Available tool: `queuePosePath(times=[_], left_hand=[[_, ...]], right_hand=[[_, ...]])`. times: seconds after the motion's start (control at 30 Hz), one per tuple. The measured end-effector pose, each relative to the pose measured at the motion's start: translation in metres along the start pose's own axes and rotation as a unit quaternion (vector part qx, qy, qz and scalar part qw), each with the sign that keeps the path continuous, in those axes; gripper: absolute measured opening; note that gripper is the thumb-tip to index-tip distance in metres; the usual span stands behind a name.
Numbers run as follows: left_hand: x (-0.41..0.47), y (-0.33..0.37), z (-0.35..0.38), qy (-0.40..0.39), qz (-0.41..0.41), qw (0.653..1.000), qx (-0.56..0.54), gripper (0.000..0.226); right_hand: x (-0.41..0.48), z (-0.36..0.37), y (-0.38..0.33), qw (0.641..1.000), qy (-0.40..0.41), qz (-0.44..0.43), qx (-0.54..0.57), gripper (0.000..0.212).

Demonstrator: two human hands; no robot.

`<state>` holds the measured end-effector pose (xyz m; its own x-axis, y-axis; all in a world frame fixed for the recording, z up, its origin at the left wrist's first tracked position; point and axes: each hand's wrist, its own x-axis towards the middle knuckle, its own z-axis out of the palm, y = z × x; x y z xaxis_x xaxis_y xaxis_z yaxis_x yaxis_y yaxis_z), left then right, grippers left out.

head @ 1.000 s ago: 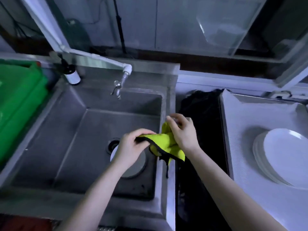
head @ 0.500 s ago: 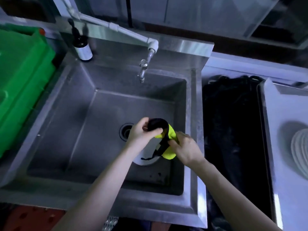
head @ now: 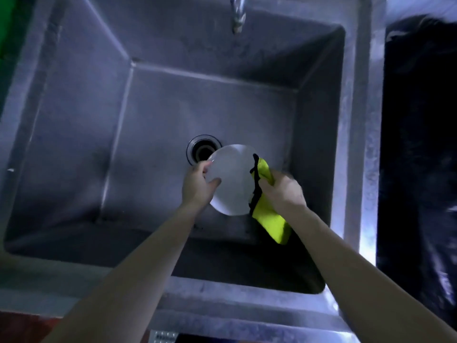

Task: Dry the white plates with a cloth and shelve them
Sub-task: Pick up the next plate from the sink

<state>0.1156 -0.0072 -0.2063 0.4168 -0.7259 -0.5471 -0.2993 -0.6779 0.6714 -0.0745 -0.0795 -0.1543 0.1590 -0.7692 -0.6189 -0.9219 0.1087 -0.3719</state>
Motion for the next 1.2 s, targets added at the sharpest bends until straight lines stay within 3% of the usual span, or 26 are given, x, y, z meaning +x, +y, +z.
queuePosePath(times=[0.2, 0.43, 0.73, 1.1, 1.2], left_hand=[[0.027, -0.014, 0.011, -0.006, 0.0, 0.996, 0.089, 0.065], [0.032, -0.016, 0.016, -0.007, -0.036, 0.996, 0.087, 0.061], [0.033, -0.014, 0.016, -0.001, -0.092, 0.996, -0.001, 0.059], [0.035, -0.005, 0.002, 0.01, -0.108, 0.986, -0.128, 0.054], [0.035, 0.004, -0.01, 0.012, -0.102, 0.983, -0.153, 0.057]], right_hand=[[0.04, 0.034, 0.019, 0.998, -0.04, 0.039, -0.02, 0.04], [0.051, 0.049, 0.028, 0.997, -0.042, 0.061, -0.006, 0.041], [0.055, 0.051, 0.034, 0.994, -0.036, 0.075, 0.074, 0.041], [0.05, 0.044, 0.036, 0.986, -0.007, 0.09, 0.143, 0.039], [0.042, 0.033, 0.031, 0.981, 0.027, 0.094, 0.167, 0.03]])
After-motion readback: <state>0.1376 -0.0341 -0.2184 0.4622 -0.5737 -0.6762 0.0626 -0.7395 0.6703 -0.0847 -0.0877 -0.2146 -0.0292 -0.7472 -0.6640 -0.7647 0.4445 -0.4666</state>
